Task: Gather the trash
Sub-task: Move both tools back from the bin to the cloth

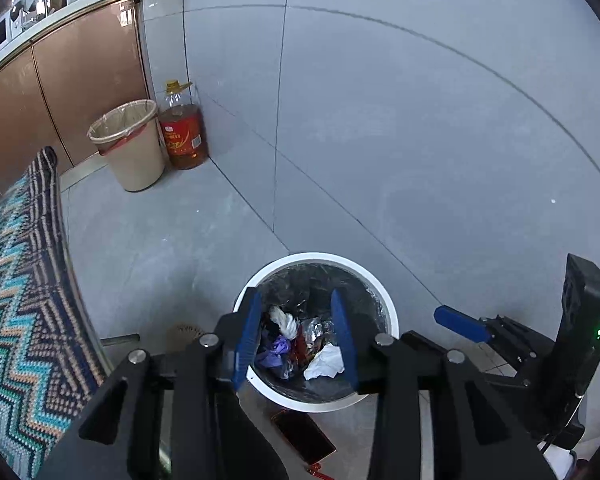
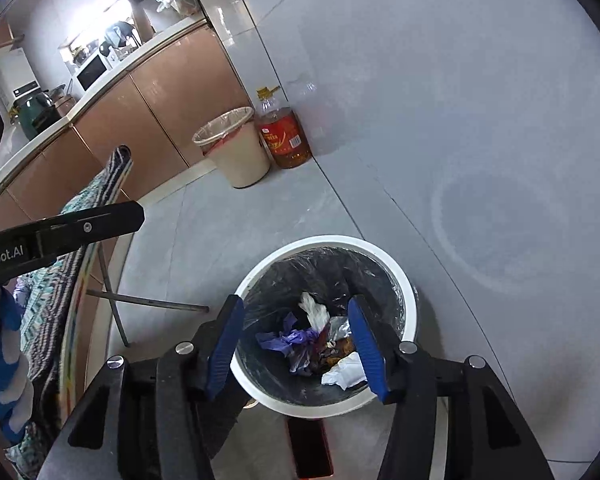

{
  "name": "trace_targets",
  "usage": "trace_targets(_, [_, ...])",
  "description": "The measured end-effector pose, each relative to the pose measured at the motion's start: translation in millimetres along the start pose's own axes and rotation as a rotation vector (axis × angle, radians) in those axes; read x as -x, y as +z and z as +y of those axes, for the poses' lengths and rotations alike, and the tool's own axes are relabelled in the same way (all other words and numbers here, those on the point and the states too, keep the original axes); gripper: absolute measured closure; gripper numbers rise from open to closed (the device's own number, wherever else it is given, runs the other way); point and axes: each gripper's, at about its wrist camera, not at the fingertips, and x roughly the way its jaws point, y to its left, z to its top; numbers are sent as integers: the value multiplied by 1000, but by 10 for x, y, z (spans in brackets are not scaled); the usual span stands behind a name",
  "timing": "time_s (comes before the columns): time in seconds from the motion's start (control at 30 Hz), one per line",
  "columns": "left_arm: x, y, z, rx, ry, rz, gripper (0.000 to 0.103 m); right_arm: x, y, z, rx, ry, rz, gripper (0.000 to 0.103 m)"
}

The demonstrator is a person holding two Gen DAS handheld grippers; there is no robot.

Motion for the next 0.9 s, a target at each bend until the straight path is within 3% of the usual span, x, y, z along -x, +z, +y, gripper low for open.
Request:
trace_targets(0.3, [592,-154,145,9,68,-102,67,341,103,369,64,15,-76,45])
trace_targets(0.43, [929,-275,293,31,112,-163,55,484,121,636,112,33,-109,41])
trace_targets(0.9, [2013,-734,868,125,237,-331,50,962,133,1765,305,125,-215,35])
